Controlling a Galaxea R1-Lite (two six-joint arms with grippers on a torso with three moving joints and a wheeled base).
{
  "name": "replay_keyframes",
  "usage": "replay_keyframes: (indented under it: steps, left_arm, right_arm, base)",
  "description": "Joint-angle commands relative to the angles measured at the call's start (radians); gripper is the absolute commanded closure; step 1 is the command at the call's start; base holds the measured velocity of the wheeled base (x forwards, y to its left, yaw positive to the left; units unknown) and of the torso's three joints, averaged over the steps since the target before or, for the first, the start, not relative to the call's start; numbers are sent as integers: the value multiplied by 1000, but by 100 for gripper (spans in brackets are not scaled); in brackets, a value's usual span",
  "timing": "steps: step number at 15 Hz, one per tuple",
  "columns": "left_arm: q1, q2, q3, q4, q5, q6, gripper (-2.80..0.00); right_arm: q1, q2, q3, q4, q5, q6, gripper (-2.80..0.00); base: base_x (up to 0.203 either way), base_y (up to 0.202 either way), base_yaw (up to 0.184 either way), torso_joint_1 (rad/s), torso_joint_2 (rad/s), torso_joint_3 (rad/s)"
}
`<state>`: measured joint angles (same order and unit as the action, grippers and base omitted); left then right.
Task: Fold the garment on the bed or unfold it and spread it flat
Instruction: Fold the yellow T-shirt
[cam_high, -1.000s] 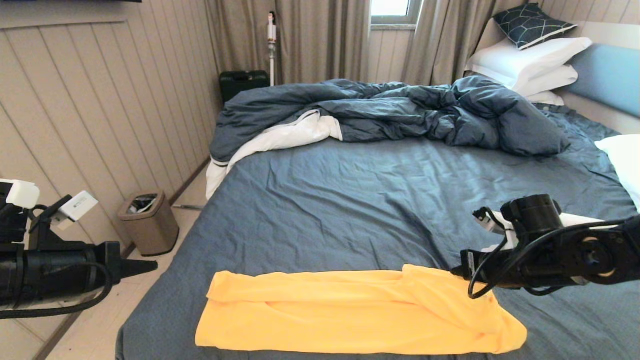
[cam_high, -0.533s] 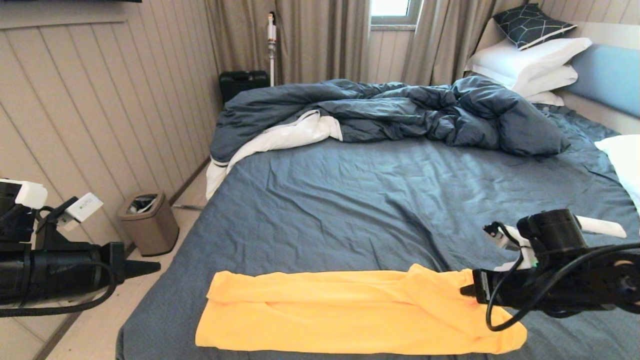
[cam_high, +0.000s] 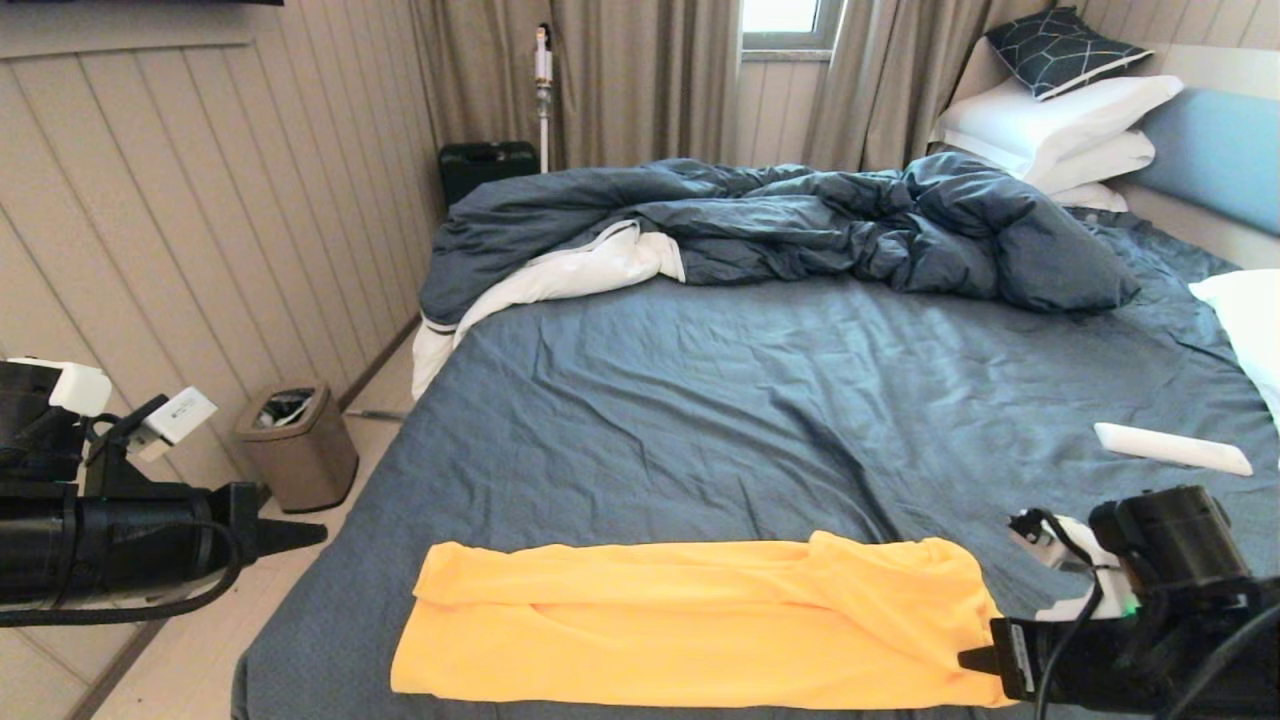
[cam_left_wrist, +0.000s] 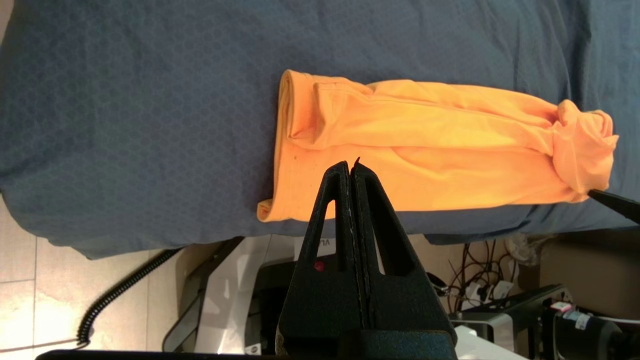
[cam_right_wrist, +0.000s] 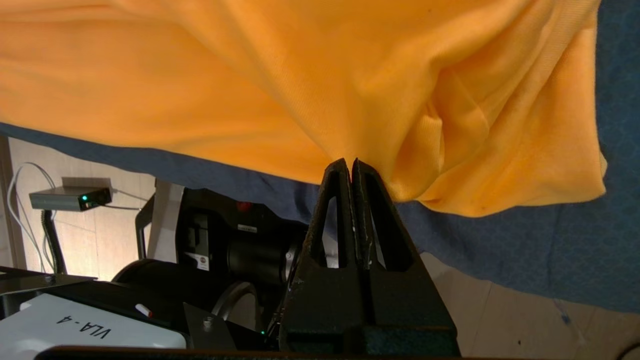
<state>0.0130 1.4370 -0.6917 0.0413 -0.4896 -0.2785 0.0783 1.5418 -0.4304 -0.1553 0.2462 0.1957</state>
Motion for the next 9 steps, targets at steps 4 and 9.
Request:
replay_keyframes:
  steps: [4,9]
  left_arm:
    - [-38,5,-9,0,-3,-7,0]
    - [-188,123,-153,9,11,-72,0]
  right_arm:
    - [10,-52,-145,55,5,13,0]
    - [200,158,-418,155,-2,147,0]
  base:
    - [0,0,0,0,0,0]
    - [0,0,0,0,0,0]
